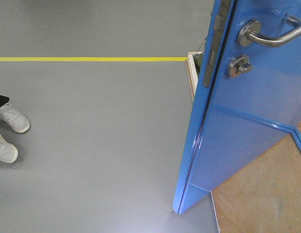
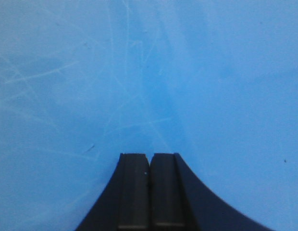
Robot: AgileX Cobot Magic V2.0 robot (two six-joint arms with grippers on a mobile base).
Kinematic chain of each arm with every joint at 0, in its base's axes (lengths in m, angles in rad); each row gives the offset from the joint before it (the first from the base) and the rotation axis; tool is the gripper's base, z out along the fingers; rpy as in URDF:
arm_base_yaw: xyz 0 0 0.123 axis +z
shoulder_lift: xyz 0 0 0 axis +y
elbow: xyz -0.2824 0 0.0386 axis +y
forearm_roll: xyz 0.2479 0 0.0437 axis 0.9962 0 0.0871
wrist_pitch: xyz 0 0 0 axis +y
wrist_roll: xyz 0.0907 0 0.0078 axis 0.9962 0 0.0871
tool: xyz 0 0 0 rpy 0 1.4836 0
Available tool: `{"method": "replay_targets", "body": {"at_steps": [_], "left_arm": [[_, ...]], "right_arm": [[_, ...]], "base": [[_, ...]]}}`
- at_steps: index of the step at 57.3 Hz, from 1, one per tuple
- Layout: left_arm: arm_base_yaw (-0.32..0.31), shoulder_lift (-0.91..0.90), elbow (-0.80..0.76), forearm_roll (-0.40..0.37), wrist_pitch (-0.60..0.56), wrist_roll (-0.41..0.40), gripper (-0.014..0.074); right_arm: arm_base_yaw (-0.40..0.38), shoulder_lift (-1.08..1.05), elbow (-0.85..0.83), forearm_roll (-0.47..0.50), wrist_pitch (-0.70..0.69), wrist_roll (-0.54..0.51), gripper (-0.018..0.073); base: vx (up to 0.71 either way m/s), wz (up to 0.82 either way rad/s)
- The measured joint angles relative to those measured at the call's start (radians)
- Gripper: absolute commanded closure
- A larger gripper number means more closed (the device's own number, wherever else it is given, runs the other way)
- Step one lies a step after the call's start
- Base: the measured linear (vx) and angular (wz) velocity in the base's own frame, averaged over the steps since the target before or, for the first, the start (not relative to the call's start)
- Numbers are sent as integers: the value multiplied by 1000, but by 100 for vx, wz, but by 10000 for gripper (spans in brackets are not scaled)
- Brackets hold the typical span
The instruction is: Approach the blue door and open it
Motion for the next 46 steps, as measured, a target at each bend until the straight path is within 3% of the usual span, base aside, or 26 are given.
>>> {"method": "replay_targets", "body": {"at_steps": [33, 46], "left_arm": [[0, 0, 0, 0, 0, 0, 524], [0, 0, 0, 0, 0, 0, 524]], "right_arm": [[0, -35, 1, 9, -4, 0, 547], [65, -46, 2, 9, -36, 0, 547]], "base": [[0, 0], [0, 0]]}}
